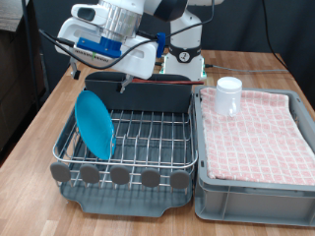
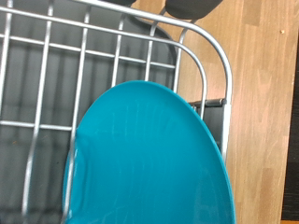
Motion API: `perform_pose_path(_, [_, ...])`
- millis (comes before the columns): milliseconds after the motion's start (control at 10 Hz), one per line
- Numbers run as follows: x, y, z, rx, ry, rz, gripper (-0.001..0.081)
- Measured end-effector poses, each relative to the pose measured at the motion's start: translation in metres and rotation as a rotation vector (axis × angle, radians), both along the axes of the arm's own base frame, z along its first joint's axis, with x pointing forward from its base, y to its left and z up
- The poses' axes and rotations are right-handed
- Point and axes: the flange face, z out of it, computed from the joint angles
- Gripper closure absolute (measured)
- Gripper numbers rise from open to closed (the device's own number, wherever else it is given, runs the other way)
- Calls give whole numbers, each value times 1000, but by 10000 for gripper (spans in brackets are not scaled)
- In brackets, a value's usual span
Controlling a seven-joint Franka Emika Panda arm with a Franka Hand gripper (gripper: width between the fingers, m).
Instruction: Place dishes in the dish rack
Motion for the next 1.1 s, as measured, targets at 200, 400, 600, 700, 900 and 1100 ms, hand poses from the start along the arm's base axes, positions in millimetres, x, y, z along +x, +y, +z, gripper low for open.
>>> perform_pose_path(200, [-2, -2, 18, 39, 18, 9, 4])
perform_pose_path(400, [-3, -2, 33, 66, 33, 16, 4])
perform_pose_path(600, [-5, -1, 42, 88, 57, 0, 4])
perform_pose_path(700, [-6, 0, 44, 97, 71, -5, 4])
perform_pose_path(900, [-6, 1, 45, 101, 80, -7, 4])
perform_pose_path(1100, [-12, 12, 36, 149, 176, -36, 4])
